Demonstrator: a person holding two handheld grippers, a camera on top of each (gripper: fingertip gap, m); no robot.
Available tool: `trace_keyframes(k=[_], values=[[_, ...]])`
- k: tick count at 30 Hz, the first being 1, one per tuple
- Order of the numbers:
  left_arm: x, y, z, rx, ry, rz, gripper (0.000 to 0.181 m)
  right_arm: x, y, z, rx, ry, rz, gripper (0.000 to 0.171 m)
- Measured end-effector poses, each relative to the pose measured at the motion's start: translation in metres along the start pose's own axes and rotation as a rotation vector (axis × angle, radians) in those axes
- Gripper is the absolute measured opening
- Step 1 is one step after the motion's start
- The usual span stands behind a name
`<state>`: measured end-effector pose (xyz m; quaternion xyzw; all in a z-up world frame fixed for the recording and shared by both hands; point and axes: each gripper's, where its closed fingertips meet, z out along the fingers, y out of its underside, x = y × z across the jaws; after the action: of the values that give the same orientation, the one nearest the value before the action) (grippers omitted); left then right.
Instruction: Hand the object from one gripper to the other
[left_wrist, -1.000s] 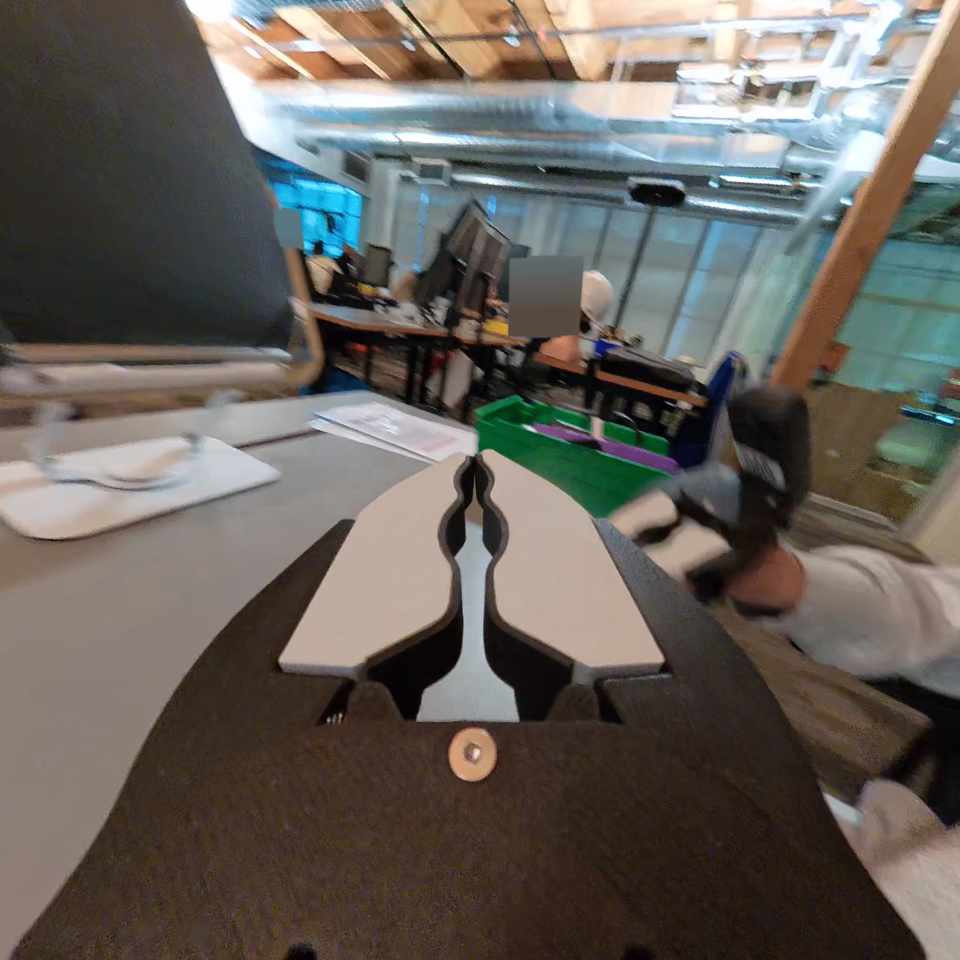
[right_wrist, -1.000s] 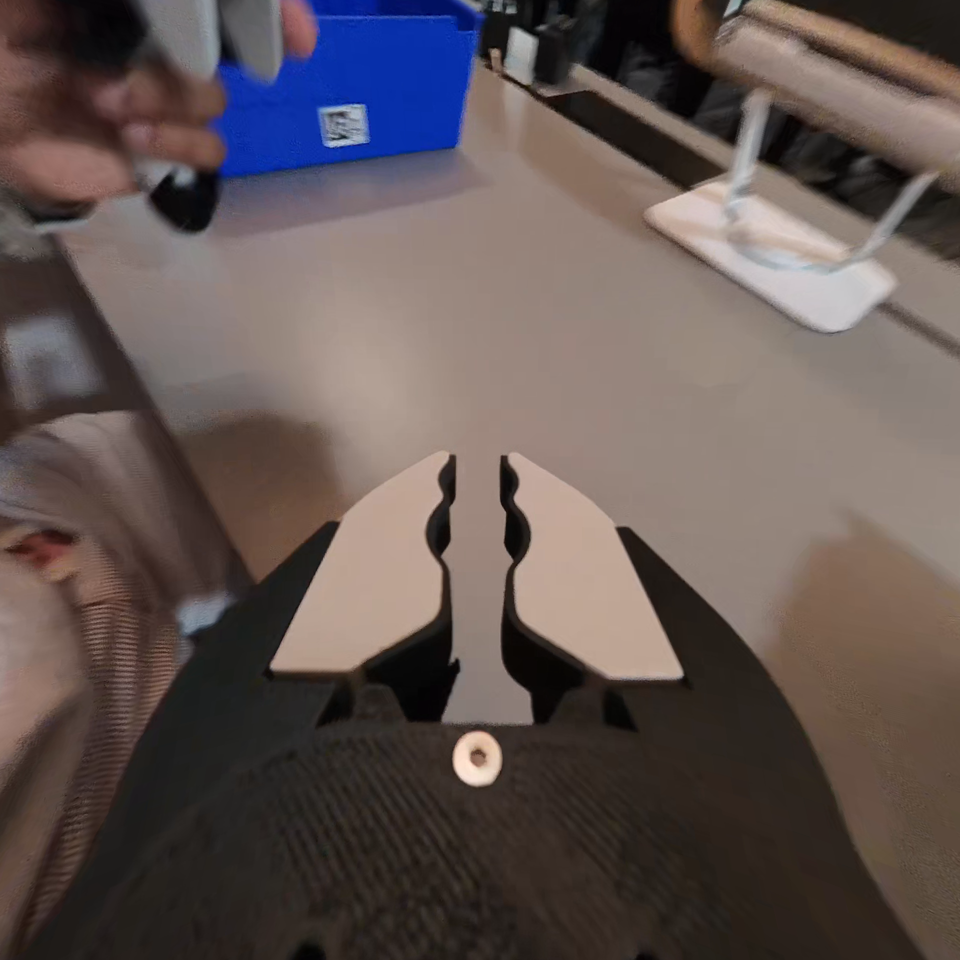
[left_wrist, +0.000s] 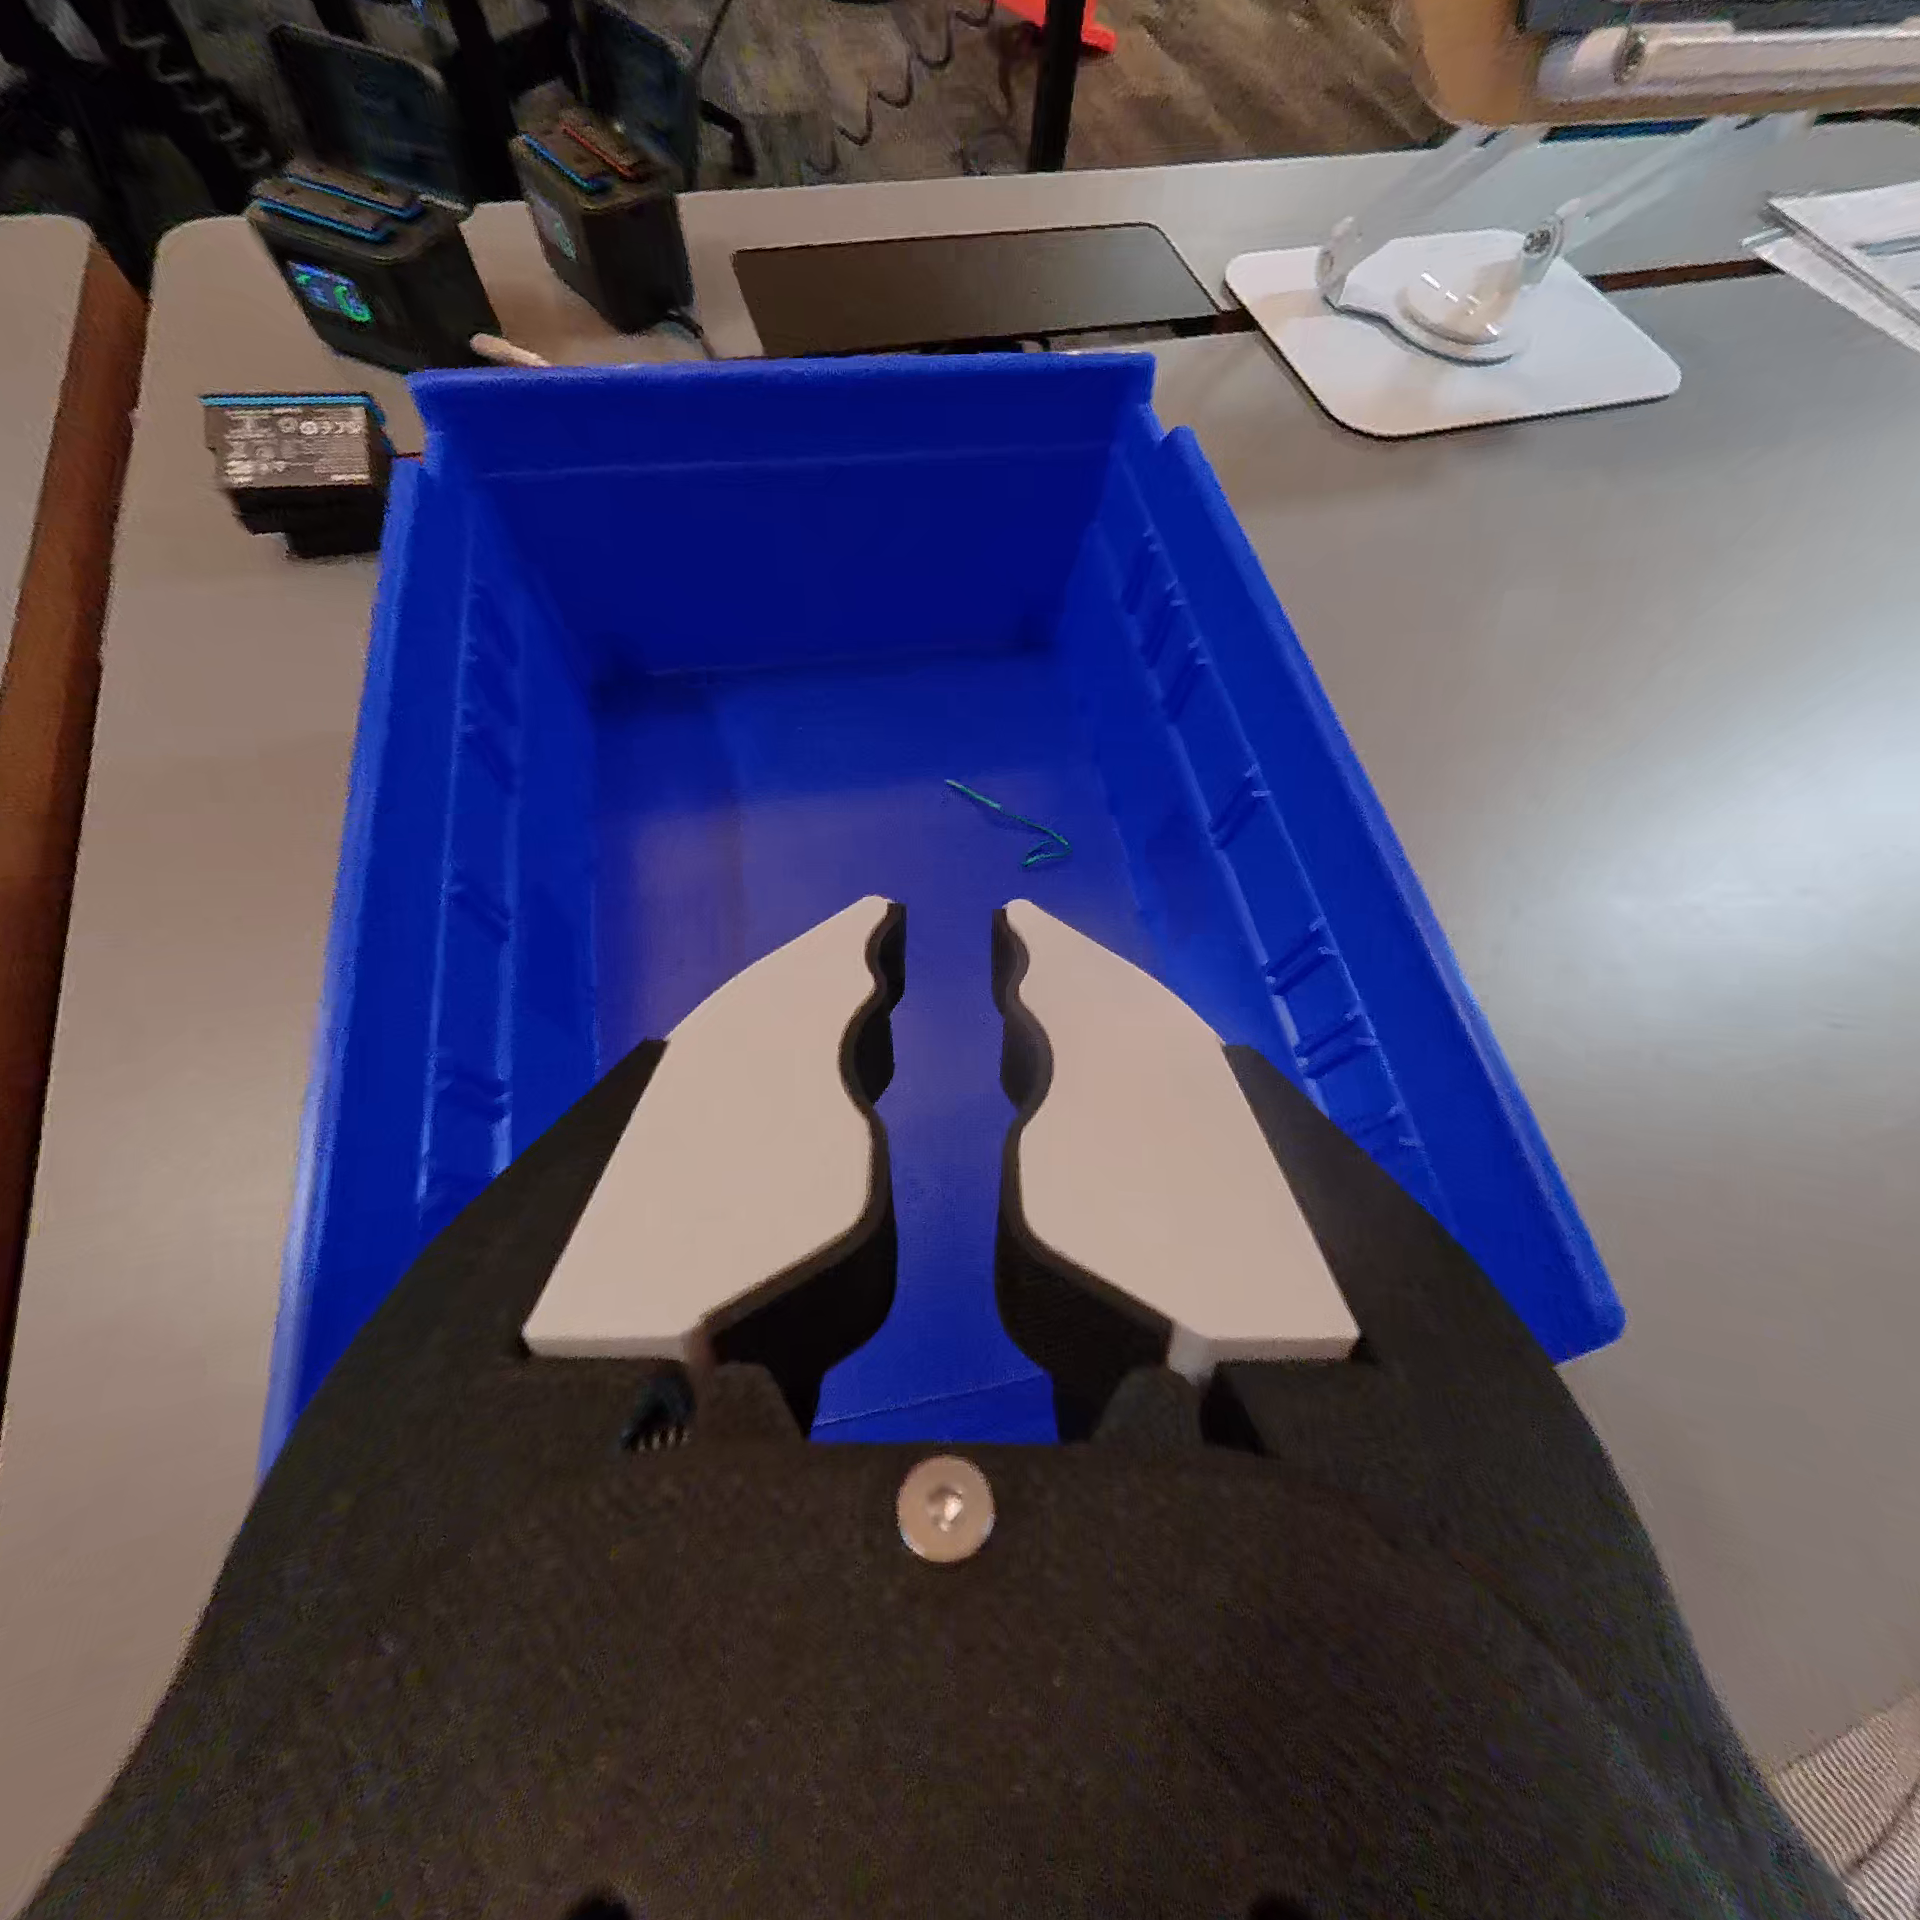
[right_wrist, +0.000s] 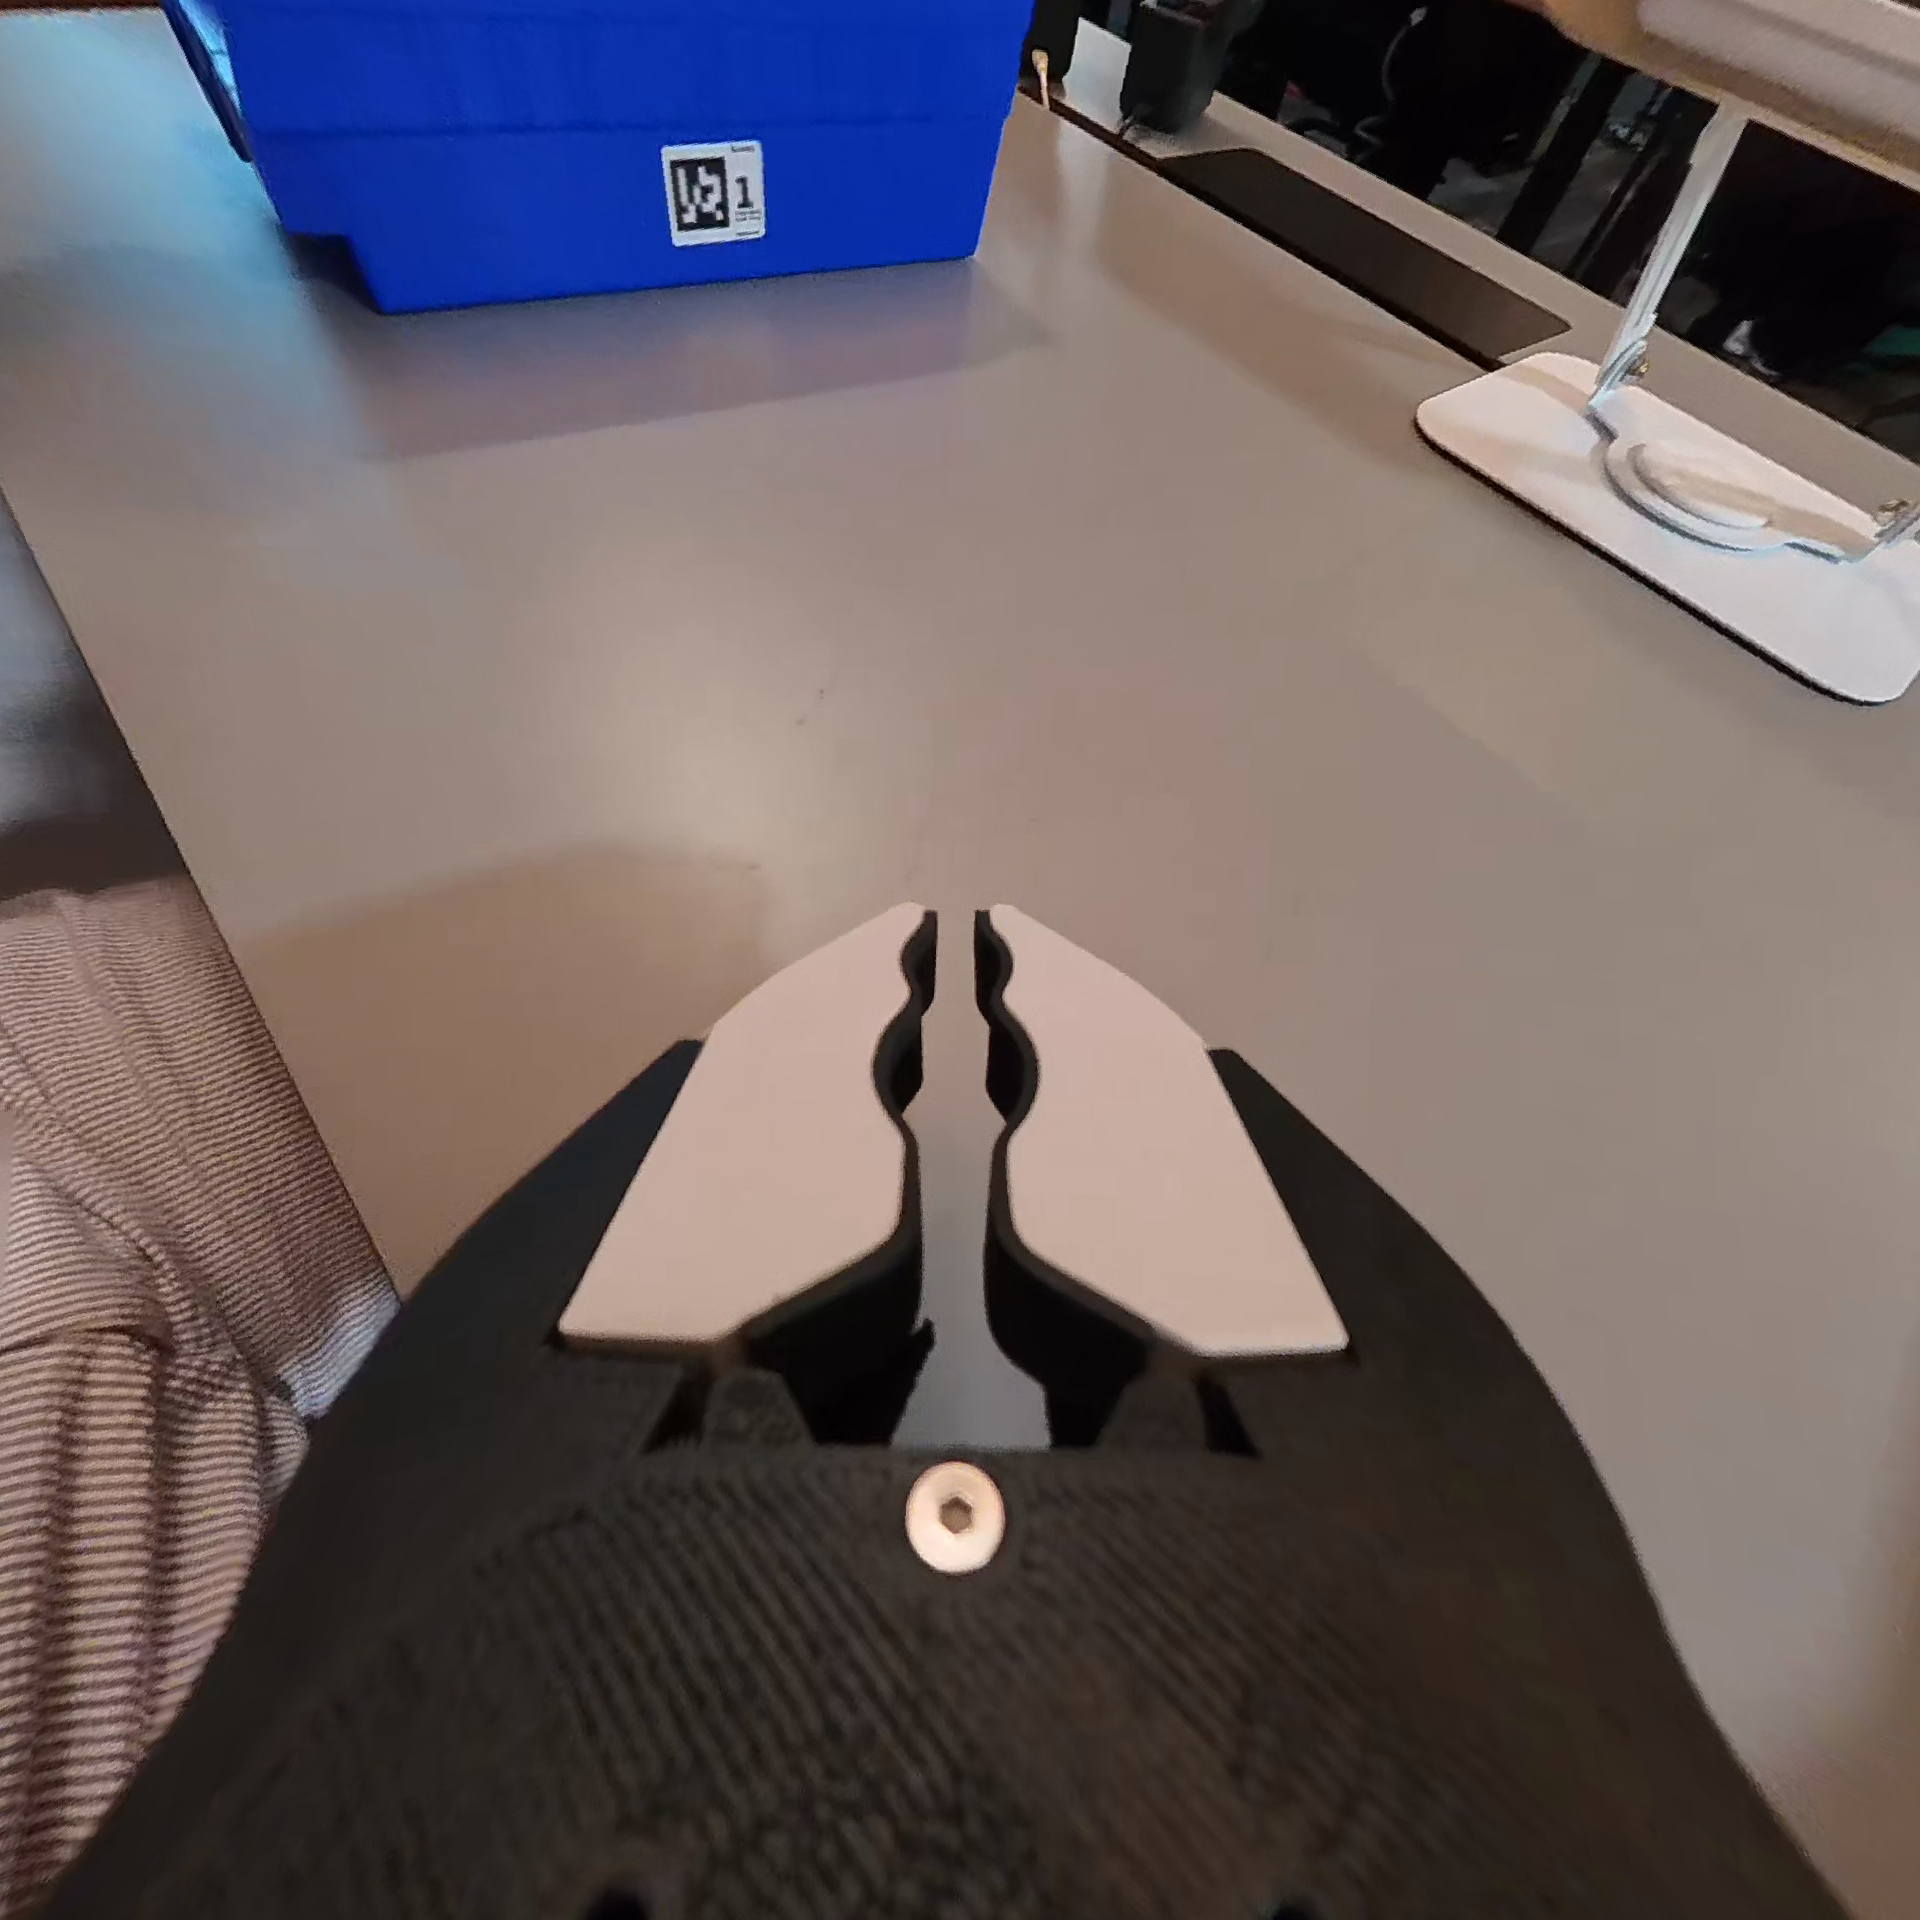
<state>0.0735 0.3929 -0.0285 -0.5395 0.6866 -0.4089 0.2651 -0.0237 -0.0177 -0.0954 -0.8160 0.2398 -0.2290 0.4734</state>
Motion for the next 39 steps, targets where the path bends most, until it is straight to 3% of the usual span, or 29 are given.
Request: trace_keyframes(k=[1, 8, 13, 17, 26, 30, 32, 36, 39], values=[[-0.005, 0.0, -0.003, 0.012, -0.013, -0.014, 0.014, 0.0, 0.001, 0.001, -0.008, 0.005, -0.01, 0.007], [-0.031, -0.015, -0.037, 0.175, -0.007, -0.169, 0.012, -0.003, 0.005, 0.013, -0.066, 0.034, -0.07, 0.005], [-0.04, -0.01, -0.049, 0.162, -0.032, -0.165, 0.014, -0.013, -0.008, 0.026, -0.03, -0.017, -0.052, 0.006], [-0.031, 0.001, -0.059, 0.146, 0.04, -0.166, 0.018, -0.02, -0.015, 0.033, -0.016, -0.08, -0.048, 0.007], [-0.022, 0.019, -0.078, 0.137, -0.055, -0.163, 0.014, -0.03, -0.023, 0.028, 0.034, -0.203, -0.012, 0.01], [0.027, -0.014, -0.089, 0.281, -0.029, -0.155, 0.013, -0.037, -0.028, 0.025, 0.073, -0.238, -0.015, 0.016], [0.062, -0.032, -0.082, 0.387, 0.029, -0.169, 0.004, -0.039, -0.029, 0.025, 0.08, -0.243, -0.034, 0.02], [0.159, -0.061, -0.037, 0.417, 0.214, -0.108, 0.0, -0.036, -0.039, 0.021, 0.148, -0.247, -0.029, 0.031], [0.228, -0.05, 0.016, 0.27, 0.22, 0.063, 0.0, -0.027, -0.05, 0.014, 0.208, -0.241, 0.05, 0.037]])
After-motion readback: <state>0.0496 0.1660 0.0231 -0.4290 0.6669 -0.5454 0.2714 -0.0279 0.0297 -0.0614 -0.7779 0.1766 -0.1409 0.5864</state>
